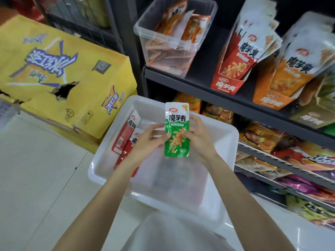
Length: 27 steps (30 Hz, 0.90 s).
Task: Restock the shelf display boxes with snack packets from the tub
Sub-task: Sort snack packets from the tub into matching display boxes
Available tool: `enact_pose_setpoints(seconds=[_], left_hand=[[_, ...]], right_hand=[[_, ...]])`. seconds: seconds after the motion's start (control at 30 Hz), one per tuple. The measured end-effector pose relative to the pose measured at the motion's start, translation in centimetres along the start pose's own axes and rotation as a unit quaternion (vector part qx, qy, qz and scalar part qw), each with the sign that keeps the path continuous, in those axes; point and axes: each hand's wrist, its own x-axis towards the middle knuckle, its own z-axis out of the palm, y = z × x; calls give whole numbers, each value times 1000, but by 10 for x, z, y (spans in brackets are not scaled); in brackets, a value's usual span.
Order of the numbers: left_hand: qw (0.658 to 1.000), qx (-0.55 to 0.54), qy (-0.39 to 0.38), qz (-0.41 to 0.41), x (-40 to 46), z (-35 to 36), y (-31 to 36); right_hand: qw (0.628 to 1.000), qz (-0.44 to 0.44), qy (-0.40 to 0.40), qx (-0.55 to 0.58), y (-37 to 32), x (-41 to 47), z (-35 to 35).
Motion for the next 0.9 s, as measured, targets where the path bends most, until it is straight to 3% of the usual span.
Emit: enact_pose_setpoints(seconds=[0.07, 0.17, 0.3, 0.47, 0.63, 0.8, 0.9], left_hand=[[1000, 14, -19, 19, -5, 10, 7], [986, 123, -48, 102, -7, 29, 24], [930, 256, -94, 246, -4, 65, 58], [856, 318, -93, 396, 8, 129, 89], [795, 297, -75, 523, 14, 203, 122], [699, 375, -92, 602, 36, 272, 138], [676, 423, -71, 600, 47, 290, 141]], right_hand=[[999, -24, 19, 43, -10, -13, -10], [996, -54, 58, 40, -23, -30, -43], [982, -114, 126, -76, -35, -54, -100], [962, -160, 208, -77, -47, -93, -159], [874, -188, 393, -217, -39, -136, -221], [818, -290, 486, -103, -59, -160, -275], [797, -331, 496, -92, -78, -153, -304]])
